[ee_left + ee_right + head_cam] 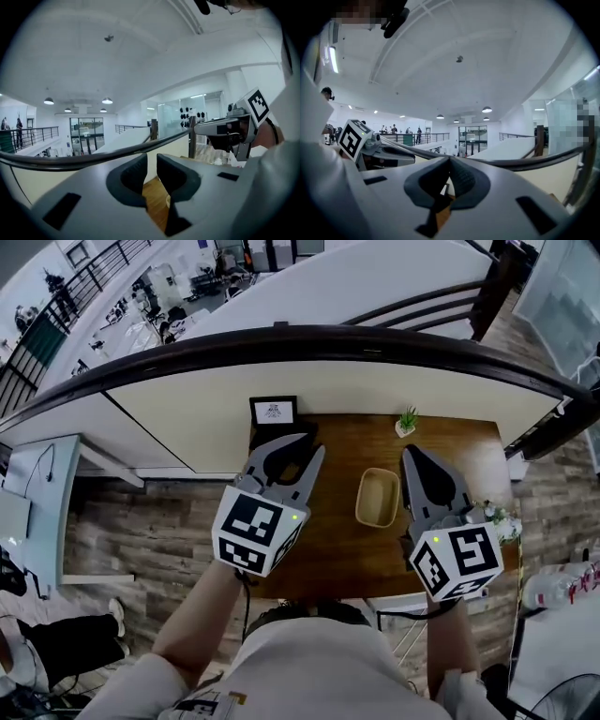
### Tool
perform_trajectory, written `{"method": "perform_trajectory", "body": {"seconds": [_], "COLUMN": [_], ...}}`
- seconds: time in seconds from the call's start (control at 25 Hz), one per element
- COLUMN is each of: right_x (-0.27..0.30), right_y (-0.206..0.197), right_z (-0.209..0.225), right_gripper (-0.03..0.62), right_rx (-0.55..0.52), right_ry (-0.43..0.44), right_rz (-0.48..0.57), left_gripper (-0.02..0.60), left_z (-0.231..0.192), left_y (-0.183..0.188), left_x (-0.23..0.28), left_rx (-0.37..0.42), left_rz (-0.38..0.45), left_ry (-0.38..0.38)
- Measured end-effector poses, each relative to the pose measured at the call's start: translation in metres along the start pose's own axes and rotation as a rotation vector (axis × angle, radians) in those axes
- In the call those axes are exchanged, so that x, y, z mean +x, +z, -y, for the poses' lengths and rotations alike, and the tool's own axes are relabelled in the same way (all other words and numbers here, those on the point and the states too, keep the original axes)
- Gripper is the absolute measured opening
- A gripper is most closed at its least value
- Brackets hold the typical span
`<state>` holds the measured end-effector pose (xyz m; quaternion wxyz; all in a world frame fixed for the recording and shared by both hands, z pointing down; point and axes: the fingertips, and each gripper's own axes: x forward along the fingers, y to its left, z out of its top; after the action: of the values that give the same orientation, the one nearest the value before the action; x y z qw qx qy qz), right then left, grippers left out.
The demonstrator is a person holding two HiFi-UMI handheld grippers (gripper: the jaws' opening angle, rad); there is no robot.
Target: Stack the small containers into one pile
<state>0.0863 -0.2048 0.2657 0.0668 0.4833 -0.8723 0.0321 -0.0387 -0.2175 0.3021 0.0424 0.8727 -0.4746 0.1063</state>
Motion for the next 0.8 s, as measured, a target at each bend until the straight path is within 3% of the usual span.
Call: {"method": "perform_trajectory", "body": {"seconds": [0.16,0.4,0.6,0.8], "right_x": [-0.017,-0.04,-0.051,-0.049], "right_y": [0.035,0.05,0.047,0.032], "right_z": [-0.033,-0.073,-0.098,-0.123], "right_gripper": [0.005,0.003,0.003,0.003], "right_rx": [-0.031,-0.048,-0.042,-0.042], "right_ry": [0.049,0.122,0.183,0.228], "right_rz": [0.07,0.097,0.101,0.069], "left_gripper": [0.038,0.031,0.016,0.007], "left_z": [-0.007,-0.014,-0.019,-0.018], "left_y": [0.021,0.033,0.022,-0.005], "left_x": [-0.036,-0.085,-0.118,-0.137], "left_rx": [0.041,0.082,0.045,0.006], "left_rz": [0.036,0.075,0.073,0.019], "left_ry": [0.034,0.091,0.127,0.137]}}
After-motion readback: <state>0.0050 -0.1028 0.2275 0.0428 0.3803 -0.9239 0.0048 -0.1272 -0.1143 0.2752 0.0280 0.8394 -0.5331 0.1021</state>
